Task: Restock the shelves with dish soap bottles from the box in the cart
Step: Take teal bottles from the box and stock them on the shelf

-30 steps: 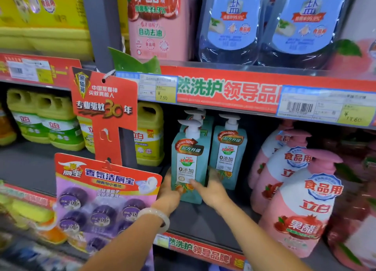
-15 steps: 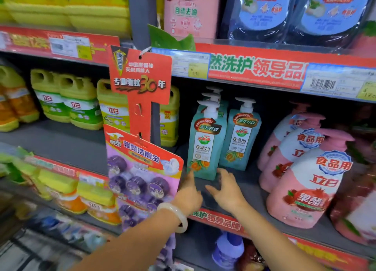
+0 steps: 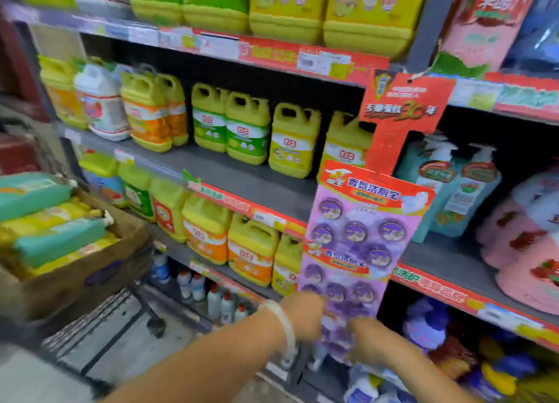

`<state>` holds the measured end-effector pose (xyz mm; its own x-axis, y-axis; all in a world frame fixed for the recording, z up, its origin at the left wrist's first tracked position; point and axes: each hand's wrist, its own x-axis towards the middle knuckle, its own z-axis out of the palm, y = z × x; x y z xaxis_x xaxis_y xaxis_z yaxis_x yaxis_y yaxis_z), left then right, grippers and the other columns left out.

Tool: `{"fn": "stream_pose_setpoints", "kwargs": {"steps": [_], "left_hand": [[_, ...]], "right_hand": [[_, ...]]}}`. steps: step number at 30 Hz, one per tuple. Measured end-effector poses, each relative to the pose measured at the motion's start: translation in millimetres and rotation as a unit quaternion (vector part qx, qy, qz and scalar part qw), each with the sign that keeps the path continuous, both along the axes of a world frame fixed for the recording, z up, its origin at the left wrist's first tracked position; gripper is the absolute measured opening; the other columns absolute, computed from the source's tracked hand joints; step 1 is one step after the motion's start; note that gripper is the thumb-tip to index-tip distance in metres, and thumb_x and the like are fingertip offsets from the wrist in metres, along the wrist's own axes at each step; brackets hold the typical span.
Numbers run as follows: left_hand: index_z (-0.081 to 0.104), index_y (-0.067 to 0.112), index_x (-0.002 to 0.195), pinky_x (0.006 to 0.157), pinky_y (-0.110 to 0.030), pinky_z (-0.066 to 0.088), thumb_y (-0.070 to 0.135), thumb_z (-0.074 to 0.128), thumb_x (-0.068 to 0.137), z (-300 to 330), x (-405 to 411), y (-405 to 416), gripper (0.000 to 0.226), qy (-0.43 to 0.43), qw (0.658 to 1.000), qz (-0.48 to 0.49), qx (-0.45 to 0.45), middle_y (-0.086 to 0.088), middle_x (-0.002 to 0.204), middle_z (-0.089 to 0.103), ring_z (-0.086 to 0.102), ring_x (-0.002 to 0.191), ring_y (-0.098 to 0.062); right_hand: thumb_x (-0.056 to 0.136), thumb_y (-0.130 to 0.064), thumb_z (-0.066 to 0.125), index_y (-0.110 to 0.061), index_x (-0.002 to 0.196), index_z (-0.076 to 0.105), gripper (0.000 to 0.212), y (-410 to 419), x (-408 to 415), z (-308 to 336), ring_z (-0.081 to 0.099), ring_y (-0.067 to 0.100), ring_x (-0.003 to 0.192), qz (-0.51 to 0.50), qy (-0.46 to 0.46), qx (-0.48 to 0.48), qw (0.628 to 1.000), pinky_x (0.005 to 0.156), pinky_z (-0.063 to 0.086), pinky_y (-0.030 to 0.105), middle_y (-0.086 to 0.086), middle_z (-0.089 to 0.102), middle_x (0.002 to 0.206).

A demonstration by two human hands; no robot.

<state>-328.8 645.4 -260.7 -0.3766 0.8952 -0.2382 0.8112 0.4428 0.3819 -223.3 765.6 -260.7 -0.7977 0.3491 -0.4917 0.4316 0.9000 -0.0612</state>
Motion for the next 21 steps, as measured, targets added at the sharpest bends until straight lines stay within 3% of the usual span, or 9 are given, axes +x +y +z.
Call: {"fn": "stream_pose_setpoints", "kwargs": {"steps": [4,5,7,9,12,13,16,19,21], "left_hand": [[0.052,0.004,0.117,0.078,-0.040,0.048,0.020,0.062,0.085,-12,-36,-101,0.037,0.067,0.993,0.089,-0.039,-0.020,0.114,0.059,0.057,0.103,-0.037],[0.052,0.006,0.118,0.079,-0.041,0.050,0.022,0.063,0.085,-15,-47,-130,0.039,0.068,0.989,0.115,-0.060,-0.019,0.114,0.058,0.057,0.103,-0.036],[0.049,0.007,0.122,0.085,-0.047,0.050,0.024,0.061,0.087,-19,-68,-185,0.040,0.048,0.981,0.166,-0.083,-0.017,0.117,0.056,0.055,0.105,-0.035],[0.048,0.005,0.122,0.091,-0.048,0.047,0.019,0.058,0.089,-17,-82,-240,0.037,0.034,0.971,0.221,-0.086,-0.018,0.117,0.054,0.052,0.106,-0.036],[0.047,0.004,0.123,0.095,-0.047,0.044,0.018,0.058,0.089,-18,-97,-312,0.038,0.037,0.946,0.312,-0.074,-0.019,0.121,0.051,0.049,0.114,-0.037],[0.046,0.004,0.124,0.097,-0.046,0.043,0.019,0.059,0.088,-21,-102,-333,0.041,0.037,0.937,0.341,-0.072,-0.019,0.125,0.050,0.048,0.117,-0.037],[0.049,0.005,0.121,0.095,-0.038,0.040,0.024,0.059,0.086,-30,-120,-390,0.041,0.037,0.916,0.395,-0.063,-0.019,0.124,0.052,0.049,0.117,-0.036],[0.051,0.007,0.117,0.093,-0.039,0.045,0.027,0.062,0.082,-39,-153,-435,0.041,0.050,0.899,0.428,-0.078,-0.018,0.120,0.055,0.053,0.113,-0.038],[0.053,0.011,0.114,0.091,-0.040,0.048,0.033,0.061,0.081,-41,-184,-458,0.041,0.057,0.893,0.439,-0.080,-0.016,0.117,0.059,0.055,0.111,-0.037]], "right_hand": [[0.086,-0.031,0.057,-0.026,0.086,0.050,0.009,-93,-53,-4,0.054,0.021,0.095,0.069,0.011,-0.007,0.998,0.067,0.039,0.027,0.006,0.061,0.109],[0.088,-0.030,0.057,-0.028,0.089,0.050,0.007,-120,-70,-2,0.055,0.022,0.096,0.094,0.018,-0.013,0.995,0.065,0.039,0.027,0.006,0.061,0.106],[0.091,-0.025,0.055,-0.018,0.116,0.053,0.026,-169,-102,-1,0.057,0.024,0.110,0.132,0.046,-0.052,0.989,0.068,0.037,0.026,0.011,0.059,0.119],[0.091,-0.025,0.054,-0.011,0.127,0.048,0.038,-218,-139,-4,0.056,0.025,0.111,0.169,0.043,-0.060,0.983,0.072,0.039,0.029,0.015,0.056,0.123],[0.090,-0.030,0.057,-0.014,0.120,0.043,0.038,-288,-184,-8,0.048,0.020,0.072,0.226,0.020,-0.045,0.973,0.053,0.034,0.028,0.007,0.047,0.086],[0.090,-0.031,0.057,-0.016,0.118,0.042,0.035,-309,-197,-11,0.046,0.019,0.070,0.242,0.011,-0.053,0.969,0.052,0.031,0.027,0.004,0.044,0.083],[0.088,-0.033,0.057,-0.018,0.096,0.041,0.023,-362,-233,-26,0.044,0.021,0.074,0.280,0.019,-0.082,0.956,0.050,0.023,0.026,0.006,0.046,0.089],[0.084,-0.033,0.061,-0.014,0.107,0.042,0.036,-404,-277,-42,0.047,0.025,0.082,0.312,0.021,-0.094,0.945,0.055,0.030,0.030,0.008,0.050,0.103],[0.082,-0.034,0.062,-0.013,0.116,0.047,0.044,-427,-310,-43,0.054,0.032,0.109,0.330,0.037,-0.106,0.937,0.074,0.041,0.033,0.013,0.051,0.117]]}}
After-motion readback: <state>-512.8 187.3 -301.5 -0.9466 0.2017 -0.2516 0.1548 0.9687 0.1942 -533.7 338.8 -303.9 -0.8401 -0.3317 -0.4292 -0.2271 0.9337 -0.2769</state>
